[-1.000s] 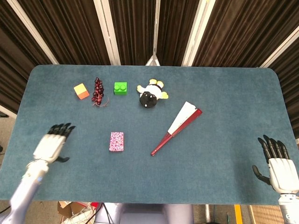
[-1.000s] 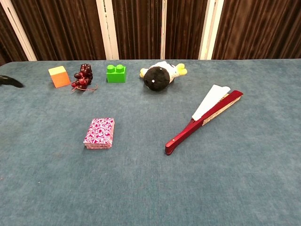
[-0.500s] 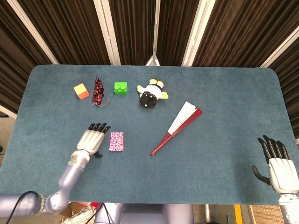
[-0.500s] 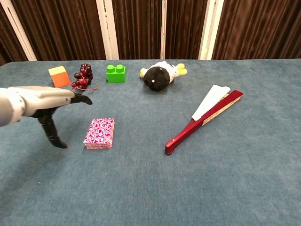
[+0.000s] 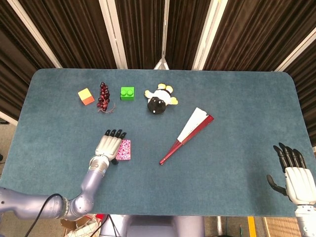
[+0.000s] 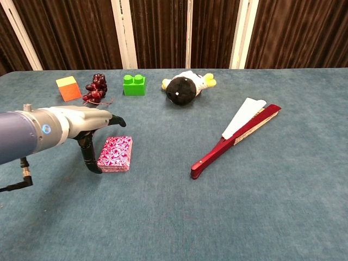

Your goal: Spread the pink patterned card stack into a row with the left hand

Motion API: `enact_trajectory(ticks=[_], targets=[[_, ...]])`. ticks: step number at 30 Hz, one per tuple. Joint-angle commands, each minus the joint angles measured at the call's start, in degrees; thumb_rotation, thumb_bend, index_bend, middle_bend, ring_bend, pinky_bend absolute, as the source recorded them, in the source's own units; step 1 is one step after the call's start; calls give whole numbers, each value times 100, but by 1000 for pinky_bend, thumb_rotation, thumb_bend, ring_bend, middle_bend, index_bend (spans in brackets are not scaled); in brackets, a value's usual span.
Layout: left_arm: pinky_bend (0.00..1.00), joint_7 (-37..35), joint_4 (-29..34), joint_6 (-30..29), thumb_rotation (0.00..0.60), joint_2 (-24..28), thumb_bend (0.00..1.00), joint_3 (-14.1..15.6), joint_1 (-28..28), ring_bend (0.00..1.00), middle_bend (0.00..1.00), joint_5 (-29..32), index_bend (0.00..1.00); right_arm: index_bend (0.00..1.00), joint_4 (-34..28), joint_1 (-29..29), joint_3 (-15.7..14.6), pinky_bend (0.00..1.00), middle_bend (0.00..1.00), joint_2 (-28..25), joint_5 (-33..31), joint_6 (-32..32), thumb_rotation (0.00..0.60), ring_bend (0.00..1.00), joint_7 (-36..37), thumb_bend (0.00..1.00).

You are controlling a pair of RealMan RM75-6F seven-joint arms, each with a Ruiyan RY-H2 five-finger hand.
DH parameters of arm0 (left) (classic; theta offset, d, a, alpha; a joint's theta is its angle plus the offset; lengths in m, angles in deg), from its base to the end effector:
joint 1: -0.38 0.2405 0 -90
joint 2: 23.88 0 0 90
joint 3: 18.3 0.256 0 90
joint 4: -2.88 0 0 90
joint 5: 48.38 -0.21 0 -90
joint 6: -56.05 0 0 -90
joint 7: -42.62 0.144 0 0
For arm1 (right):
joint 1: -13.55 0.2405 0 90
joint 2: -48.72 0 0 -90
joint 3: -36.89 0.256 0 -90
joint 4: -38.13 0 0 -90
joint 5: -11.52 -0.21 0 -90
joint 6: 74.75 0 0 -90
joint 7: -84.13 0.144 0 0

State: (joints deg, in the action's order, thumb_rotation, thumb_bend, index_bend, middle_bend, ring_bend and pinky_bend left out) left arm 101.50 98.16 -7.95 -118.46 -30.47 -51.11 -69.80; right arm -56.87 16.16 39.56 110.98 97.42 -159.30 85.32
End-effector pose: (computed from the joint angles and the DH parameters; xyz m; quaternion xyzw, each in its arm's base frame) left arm -0.1216 0.3229 -0.0534 -0.7588 -0.4143 -0.1696 0.4732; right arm -0.3120 -0.1676 0.1634 0.5822 -0.4130 0.3848 0.5851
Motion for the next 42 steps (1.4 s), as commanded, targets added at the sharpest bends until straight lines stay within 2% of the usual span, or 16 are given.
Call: enact_trajectory(ticks=[1, 5, 8, 10, 13, 17, 26, 32, 42], targets=[[0, 21, -120, -14, 600, -88, 161, 14, -84, 0, 0, 113, 59, 0, 1, 3, -1, 51, 0, 1, 2, 5, 600, 0, 4, 367], [0, -2, -246, 5, 600, -180, 164, 38, -166, 0, 0, 200, 78, 0, -3, 6, 1, 51, 0, -3, 3, 7, 600, 0, 15, 367], [0, -24, -316, 19, 600, -241, 205, 69, -212, 0, 0, 227, 121, 0, -1, 2, 3, 51, 0, -2, -1, 1, 600, 0, 15, 367], [0, -41, -361, 24, 600, -280, 259, 92, -234, 0, 0, 235, 205, 0, 1, 0, 0, 51, 0, 4, 7, -5, 600, 0, 12, 366], [0, -151, -411, -10, 600, -344, 359, 93, -243, 0, 0, 149, 398, 0, 6, -3, 2, 51, 0, 10, 13, -18, 600, 0, 4, 366], [0, -325, -441, -65, 600, -391, 399, 99, -216, 0, 0, -41, 517, 0, 2, -2, 0, 51, 0, 6, 11, -12, 600, 0, 6, 367], [0, -666, -281, -129, 600, -255, 420, 99, -131, 0, 0, -371, 552, 0, 3, -5, 1, 51, 0, 2, 14, -19, 600, 0, 14, 366], [0, -803, 54, -217, 600, 67, 420, 142, -40, 0, 0, -562, 555, 0, 5, -9, 2, 51, 0, 3, 10, -24, 600, 0, 4, 366], [0, -1159, 509, -223, 600, 836, 420, 663, 392, 0, 0, -1004, 546, 0, 8, -12, 2, 51, 0, 16, 19, -39, 600, 0, -42, 366]])
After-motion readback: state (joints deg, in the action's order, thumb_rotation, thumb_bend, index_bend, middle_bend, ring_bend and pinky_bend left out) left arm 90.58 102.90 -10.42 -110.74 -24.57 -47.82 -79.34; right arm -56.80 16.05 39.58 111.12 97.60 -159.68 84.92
